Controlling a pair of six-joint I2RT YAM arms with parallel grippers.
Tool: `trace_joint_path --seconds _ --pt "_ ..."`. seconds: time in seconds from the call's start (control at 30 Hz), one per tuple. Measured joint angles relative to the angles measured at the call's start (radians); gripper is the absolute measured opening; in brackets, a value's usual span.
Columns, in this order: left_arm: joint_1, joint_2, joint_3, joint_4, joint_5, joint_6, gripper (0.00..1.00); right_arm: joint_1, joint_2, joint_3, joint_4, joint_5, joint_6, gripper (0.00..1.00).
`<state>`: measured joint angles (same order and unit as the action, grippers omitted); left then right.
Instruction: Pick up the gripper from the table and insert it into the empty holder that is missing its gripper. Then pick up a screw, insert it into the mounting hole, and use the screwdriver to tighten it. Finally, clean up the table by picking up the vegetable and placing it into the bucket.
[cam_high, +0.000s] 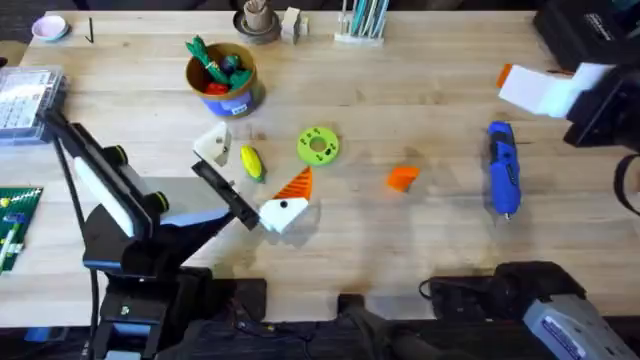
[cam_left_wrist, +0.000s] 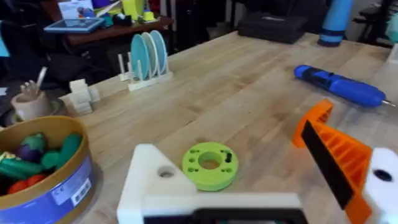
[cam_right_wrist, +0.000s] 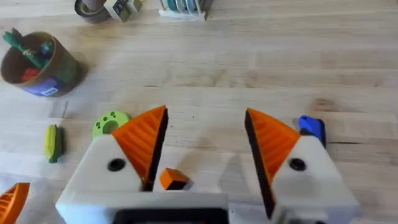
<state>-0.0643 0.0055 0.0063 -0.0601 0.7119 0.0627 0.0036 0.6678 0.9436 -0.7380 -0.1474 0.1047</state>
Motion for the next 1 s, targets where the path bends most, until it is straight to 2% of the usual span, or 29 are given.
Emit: trace_joint_path --seconds 0.27,0.4,0.67,1.0 --pt "0.000 0.000 0.000 -0.022 0.212 0.000 0.993 0.000 0.000 0.000 0.000 0.000 0.000 0.784" --pt "0.000 0.000 0.000 -0.030 0.285 0.000 0.993 0.000 0.000 0.000 0.000 0.000 0.000 0.785" --pt "0.000 0.000 0.000 -0.037 0.334 0.000 0.993 0.000 0.000 0.000 0.000 0.000 0.000 0.785" --pt "0.000 0.000 0.000 -0.038 0.340 0.000 0.993 0.000 0.000 0.000 0.000 0.000 0.000 0.785"
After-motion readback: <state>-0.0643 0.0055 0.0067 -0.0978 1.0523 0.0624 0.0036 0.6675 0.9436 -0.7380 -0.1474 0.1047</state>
